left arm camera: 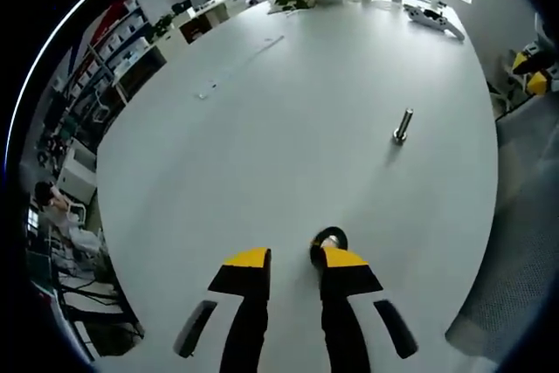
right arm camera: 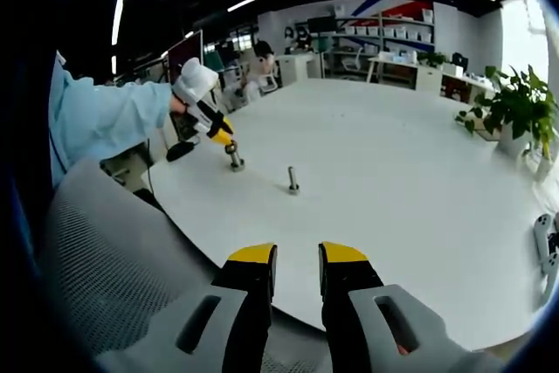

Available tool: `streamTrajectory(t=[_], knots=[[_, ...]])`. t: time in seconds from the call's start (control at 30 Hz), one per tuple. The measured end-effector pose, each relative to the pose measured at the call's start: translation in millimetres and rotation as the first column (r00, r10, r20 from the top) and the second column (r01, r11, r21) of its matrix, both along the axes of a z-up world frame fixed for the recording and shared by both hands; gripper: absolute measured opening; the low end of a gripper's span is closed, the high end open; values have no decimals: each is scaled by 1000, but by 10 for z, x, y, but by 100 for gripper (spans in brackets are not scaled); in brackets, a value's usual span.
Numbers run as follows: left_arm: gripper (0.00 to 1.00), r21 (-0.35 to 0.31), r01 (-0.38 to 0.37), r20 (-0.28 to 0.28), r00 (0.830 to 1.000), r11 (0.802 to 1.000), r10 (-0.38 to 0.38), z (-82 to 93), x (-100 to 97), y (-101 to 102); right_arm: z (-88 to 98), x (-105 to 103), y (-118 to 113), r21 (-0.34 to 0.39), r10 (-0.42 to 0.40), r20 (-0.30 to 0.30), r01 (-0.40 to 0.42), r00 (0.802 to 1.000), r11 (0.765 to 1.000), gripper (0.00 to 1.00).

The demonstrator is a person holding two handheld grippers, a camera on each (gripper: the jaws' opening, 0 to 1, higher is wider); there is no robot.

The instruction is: Place the washer onto the threaded stud by aligning its center hole with the stud, sliding it down to the base, and recovering from edge contact or off-axis alignment until the washer reaches the visible bottom stop.

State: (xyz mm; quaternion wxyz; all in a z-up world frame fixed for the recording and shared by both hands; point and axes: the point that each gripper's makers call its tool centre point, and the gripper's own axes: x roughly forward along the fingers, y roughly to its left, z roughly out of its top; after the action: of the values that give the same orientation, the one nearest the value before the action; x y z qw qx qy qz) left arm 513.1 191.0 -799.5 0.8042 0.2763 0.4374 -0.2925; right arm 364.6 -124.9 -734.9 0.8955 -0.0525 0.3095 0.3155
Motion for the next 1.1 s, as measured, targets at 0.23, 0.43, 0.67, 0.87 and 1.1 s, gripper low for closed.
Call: streamTrajectory(t=[0.23, 0.43, 0.67, 0.87, 1.1], knots=[[7, -54, 12, -39, 999, 998, -14, -8, -76, -82, 4, 1, 0, 2, -3, 1, 3, 1000, 1000, 22], [0, -60, 17, -40, 999, 998, -20, -18, -93, -107, 5, 0, -1, 3, -5, 2, 5, 1000, 1000, 22], [0, -72, 17, -43, 999, 997, -20, 10, -132, -157, 7, 0, 4, 5, -4, 2, 4, 1000, 1000, 22], [0, -85, 15, -55, 998, 996, -20, 16, -156, -186, 7, -2, 5, 5, -3, 2, 3, 1000, 1000, 22], [0, -104, 14, -64, 998, 994, -20, 72, -204, -253, 11, 0, 5, 6, -3, 3, 3, 1000, 1000, 22]])
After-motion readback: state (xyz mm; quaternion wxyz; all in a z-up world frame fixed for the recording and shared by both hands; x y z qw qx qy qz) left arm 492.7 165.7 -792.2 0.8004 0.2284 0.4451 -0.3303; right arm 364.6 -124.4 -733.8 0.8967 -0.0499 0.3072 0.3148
